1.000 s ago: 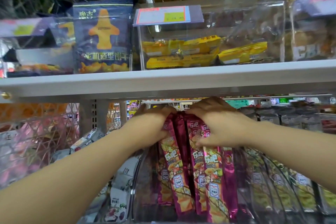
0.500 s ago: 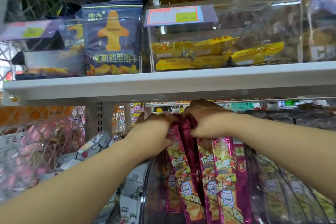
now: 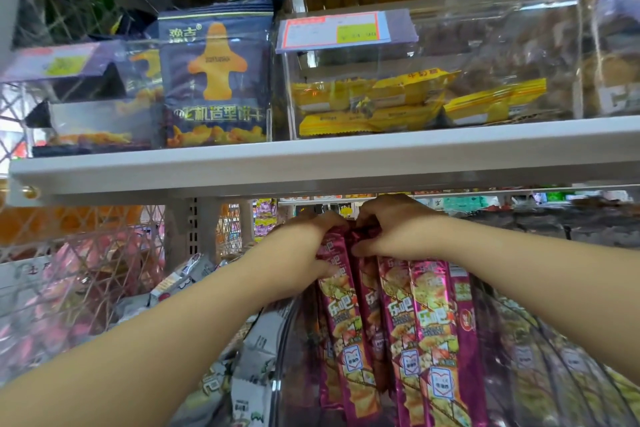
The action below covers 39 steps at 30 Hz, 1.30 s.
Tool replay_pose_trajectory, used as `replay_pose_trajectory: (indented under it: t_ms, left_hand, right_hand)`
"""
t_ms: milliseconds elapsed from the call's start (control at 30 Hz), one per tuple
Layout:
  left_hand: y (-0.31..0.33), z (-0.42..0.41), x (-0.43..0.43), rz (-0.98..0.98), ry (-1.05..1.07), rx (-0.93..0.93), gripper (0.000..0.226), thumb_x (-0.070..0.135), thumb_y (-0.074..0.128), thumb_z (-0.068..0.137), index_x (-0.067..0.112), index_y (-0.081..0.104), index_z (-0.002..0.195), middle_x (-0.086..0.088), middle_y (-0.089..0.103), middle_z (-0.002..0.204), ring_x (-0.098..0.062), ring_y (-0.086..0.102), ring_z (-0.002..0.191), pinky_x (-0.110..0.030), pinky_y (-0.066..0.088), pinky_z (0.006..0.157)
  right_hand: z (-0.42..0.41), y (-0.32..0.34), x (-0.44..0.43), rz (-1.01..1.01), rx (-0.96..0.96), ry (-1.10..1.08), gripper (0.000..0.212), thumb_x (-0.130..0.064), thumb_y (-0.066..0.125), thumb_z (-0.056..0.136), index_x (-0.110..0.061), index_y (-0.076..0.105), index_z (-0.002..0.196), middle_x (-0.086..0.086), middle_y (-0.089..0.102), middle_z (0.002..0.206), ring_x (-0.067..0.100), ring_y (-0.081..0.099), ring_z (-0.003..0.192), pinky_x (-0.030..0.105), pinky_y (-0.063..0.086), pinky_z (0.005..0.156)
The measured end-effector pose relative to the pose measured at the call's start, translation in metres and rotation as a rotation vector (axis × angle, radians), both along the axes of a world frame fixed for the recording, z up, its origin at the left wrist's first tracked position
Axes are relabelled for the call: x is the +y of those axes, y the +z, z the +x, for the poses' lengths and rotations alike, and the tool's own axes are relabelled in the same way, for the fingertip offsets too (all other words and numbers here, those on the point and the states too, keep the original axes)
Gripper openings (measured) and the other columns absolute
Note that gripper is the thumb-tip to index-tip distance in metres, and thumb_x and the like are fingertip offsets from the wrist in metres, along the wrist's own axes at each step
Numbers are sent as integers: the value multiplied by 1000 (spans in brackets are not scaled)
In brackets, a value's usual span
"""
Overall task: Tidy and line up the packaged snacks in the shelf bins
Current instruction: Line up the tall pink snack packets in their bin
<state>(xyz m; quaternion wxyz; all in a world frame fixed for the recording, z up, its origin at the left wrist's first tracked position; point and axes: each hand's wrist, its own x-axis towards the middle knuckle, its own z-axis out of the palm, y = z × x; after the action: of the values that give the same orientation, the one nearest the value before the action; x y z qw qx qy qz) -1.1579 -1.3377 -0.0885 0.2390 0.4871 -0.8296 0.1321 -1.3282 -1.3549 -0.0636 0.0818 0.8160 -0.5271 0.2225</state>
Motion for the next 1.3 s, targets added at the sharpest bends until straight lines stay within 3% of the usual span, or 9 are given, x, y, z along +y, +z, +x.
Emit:
replay_pose_trajectory:
  t_ms: [233,433,533,667,800,967,1067,1167,1300]
  left_hand:
    - [9,3,-3,-24,28,-78,62,23,67,87,29,34,139,-2,46,133,-21,49,115,-25,40,85]
    - [-4,3,-11,-113,115,-286,64,28,56,93,36,20,146,-4,37,134,-27,46,120,-36,37,99]
    - [-6,3,-12,-232,139,-351,66,29,52,95,43,14,146,1,25,148,-27,29,136,-48,22,114]
    - [-10,4,-11,-231,159,-385,63,30,50,95,46,16,146,2,10,154,-26,12,142,-51,11,117]
    - [-8,-4,1,-222,106,-280,58,44,51,88,45,29,141,2,25,146,-23,21,136,-48,14,116]
    - [1,-29,20,52,-112,23,58,53,47,70,47,39,127,11,61,117,-15,57,100,-35,49,89]
    - [-2,-36,17,-15,-53,-12,64,58,60,78,41,34,134,12,58,123,-13,56,106,-35,49,90]
    - [-5,-40,11,-42,-54,-2,68,47,68,80,32,34,138,8,58,122,-14,56,107,-32,48,88]
    - [7,-33,4,8,-69,85,61,23,70,82,24,40,136,6,59,88,-10,55,70,-12,40,53]
  right_hand:
    - [7,-6,4,-199,150,-225,36,-58,59,81,-24,51,88,1,58,96,22,54,88,32,47,72]
    - [-8,-7,19,-272,213,-103,58,-68,53,78,-29,51,121,-2,53,114,21,51,107,33,45,86]
    - [-22,-14,31,-278,296,-66,61,-70,54,75,-30,49,121,-4,56,112,19,53,104,35,48,87]
    - [-36,-23,42,-219,323,-36,74,-61,60,77,-33,33,140,-6,50,133,16,48,120,32,44,98]
    - [-42,-25,48,-325,348,27,74,-53,62,78,-37,27,142,-13,40,142,12,40,128,30,40,101]
    - [-43,-29,45,-363,362,30,73,-39,62,79,-39,25,142,-6,48,134,18,47,119,34,45,94]
    - [-45,-31,43,-343,360,-6,80,-32,61,78,-38,17,145,-3,50,131,21,49,115,37,46,93]
    - [-47,-37,43,-334,430,-91,99,-37,67,74,-36,0,146,-1,43,137,24,41,125,41,27,108]
    - [-48,-39,43,-297,431,-113,118,-36,73,72,-37,-22,142,-1,50,117,23,44,118,44,18,110]
